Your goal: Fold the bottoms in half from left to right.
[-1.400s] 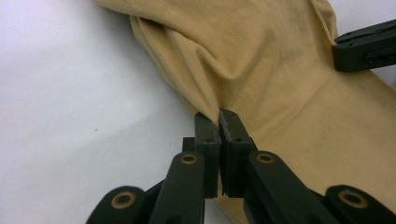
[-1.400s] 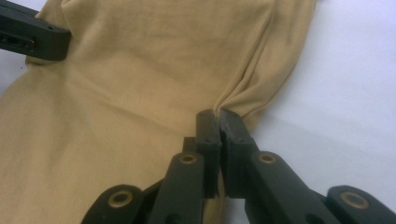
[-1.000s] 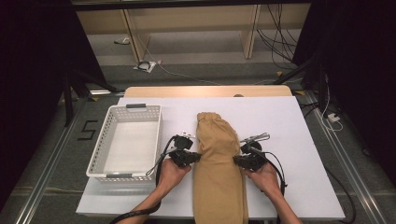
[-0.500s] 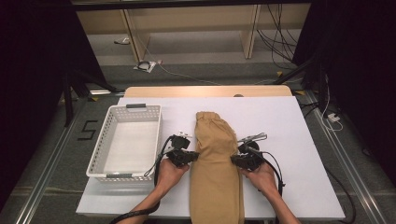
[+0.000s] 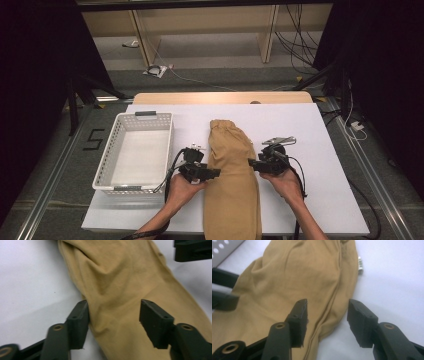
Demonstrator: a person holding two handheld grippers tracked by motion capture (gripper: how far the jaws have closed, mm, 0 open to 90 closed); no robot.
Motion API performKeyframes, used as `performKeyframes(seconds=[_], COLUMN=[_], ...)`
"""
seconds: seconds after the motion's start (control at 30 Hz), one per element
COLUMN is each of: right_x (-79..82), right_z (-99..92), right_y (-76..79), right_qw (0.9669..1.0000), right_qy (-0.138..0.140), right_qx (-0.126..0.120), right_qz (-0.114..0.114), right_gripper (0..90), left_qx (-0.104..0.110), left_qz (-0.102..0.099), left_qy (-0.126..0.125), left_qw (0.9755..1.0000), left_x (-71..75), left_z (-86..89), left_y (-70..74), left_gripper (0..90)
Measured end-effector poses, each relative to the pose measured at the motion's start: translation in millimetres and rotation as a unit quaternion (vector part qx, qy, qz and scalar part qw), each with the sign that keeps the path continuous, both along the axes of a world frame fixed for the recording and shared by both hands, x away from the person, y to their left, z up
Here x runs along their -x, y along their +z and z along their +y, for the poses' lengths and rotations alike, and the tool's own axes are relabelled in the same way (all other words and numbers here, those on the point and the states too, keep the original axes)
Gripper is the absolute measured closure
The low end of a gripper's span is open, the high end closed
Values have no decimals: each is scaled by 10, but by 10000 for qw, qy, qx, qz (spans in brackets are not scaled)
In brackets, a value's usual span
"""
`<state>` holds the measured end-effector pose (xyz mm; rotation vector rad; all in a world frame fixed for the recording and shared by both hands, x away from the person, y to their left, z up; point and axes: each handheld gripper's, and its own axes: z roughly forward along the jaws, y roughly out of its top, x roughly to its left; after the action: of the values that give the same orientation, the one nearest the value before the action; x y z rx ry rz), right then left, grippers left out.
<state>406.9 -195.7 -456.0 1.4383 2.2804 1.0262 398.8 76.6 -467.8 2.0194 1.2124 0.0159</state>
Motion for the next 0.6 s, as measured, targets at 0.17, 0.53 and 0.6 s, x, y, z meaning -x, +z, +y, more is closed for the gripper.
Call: performKeyframes(seconds=[0.17, 0.53, 0.6], right_x=[-133, -343, -363], right_z=[41, 197, 217], right_y=[-19, -114, -131], right_qw=[9999, 9992, 9991], right_qy=[45, 11, 41], right_qx=[-60, 62, 70], right_qz=[83, 400, 427], right_gripper=[467, 579, 642], left_qx=[203, 330, 338], left_qz=[-102, -369, -366], left_qy=[-105, -321, -312], left_qw=[9997, 9983, 9983], left_x=[128, 312, 333], left_z=[29, 150, 167], left_y=[72, 107, 110], left_gripper=[291, 248, 250])
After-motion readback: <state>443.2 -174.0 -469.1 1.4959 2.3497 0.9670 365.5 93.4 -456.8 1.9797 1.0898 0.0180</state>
